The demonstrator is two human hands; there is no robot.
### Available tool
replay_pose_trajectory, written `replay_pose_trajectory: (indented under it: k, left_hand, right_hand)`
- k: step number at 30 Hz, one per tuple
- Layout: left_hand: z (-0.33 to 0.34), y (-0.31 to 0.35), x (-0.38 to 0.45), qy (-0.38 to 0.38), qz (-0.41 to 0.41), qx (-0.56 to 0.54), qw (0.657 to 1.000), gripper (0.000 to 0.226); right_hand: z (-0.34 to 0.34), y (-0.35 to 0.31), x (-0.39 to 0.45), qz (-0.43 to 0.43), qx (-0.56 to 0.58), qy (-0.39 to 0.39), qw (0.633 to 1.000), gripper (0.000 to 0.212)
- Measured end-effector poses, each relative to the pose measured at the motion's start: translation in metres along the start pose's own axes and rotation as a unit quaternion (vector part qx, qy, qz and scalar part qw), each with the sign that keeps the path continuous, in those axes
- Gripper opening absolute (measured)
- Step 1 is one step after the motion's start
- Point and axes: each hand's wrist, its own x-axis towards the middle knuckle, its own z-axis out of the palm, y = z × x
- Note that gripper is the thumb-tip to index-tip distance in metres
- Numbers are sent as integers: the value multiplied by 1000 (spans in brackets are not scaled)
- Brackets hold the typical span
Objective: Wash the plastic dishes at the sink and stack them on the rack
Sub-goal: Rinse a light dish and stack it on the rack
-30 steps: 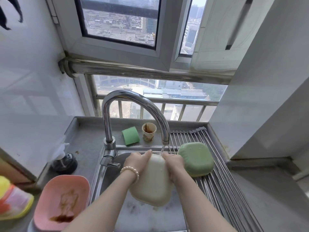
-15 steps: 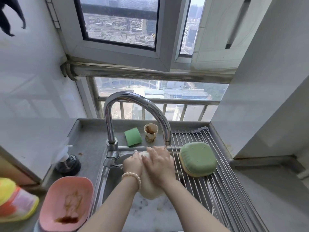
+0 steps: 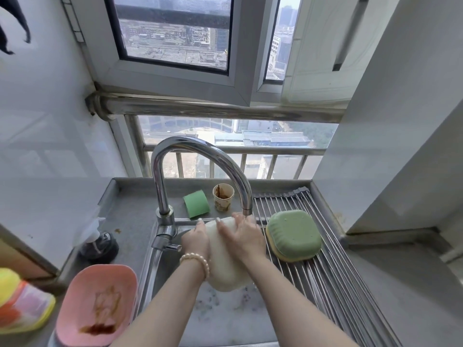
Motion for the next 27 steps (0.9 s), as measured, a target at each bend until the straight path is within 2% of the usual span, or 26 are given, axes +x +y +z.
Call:
replay_pose_trajectory:
  k: [2, 4, 7, 9, 10, 12, 13, 15, 17, 19, 21, 23, 24, 27]
  left_hand:
    - [-1, 0, 5, -20, 16, 6, 1000, 38]
    - [-2, 4, 5, -28, 37, 60, 997, 42]
    - [1, 10, -2, -11, 123, 195, 973, 41]
    - [7, 9, -10, 2, 203, 293, 934, 37]
    - [12, 3, -11, -3, 244, 356, 902, 43]
    - [20, -15, -18, -21, 320, 471, 822, 71]
    - [21, -24, -25, -28, 358, 487, 796, 85]
    - [25, -38, -34, -47, 402, 477, 780, 98]
    - [25, -41, -32, -75, 378, 472, 793, 94]
    - [23, -33, -26, -88, 291, 430, 850, 85]
    - [16, -21, -14, -103, 183, 312, 927, 71]
    - [11, -17, -4, -122, 123, 219, 960, 67]
    - [9, -17, -3, -121, 99, 180, 971, 68]
    - [10, -20, -7, -87, 44, 81, 992, 69]
  right_hand:
    - [-12, 3, 14, 32, 59, -22, 998, 74]
    - [-16, 11, 20, 65, 121, -27, 990, 52]
    - [-12, 21, 22, 157, 275, -14, 948, 25]
    - [-11, 24, 19, 192, 337, 1, 922, 15]
    - [-12, 25, 19, 200, 356, 9, 913, 18]
    - [-16, 30, 19, 221, 376, 38, 899, 32]
    - [-19, 32, 18, 237, 390, 53, 888, 36]
    - [-25, 38, 18, 265, 422, 74, 864, 37]
    - [-28, 40, 17, 282, 447, 74, 846, 36]
    - [-26, 41, 16, 290, 459, 76, 837, 34]
    - [-23, 40, 18, 300, 464, 81, 829, 31]
    - [-25, 38, 19, 308, 483, 58, 818, 25]
    - [-27, 35, 21, 301, 466, 47, 831, 25]
    - [-32, 27, 27, 242, 275, 58, 928, 37]
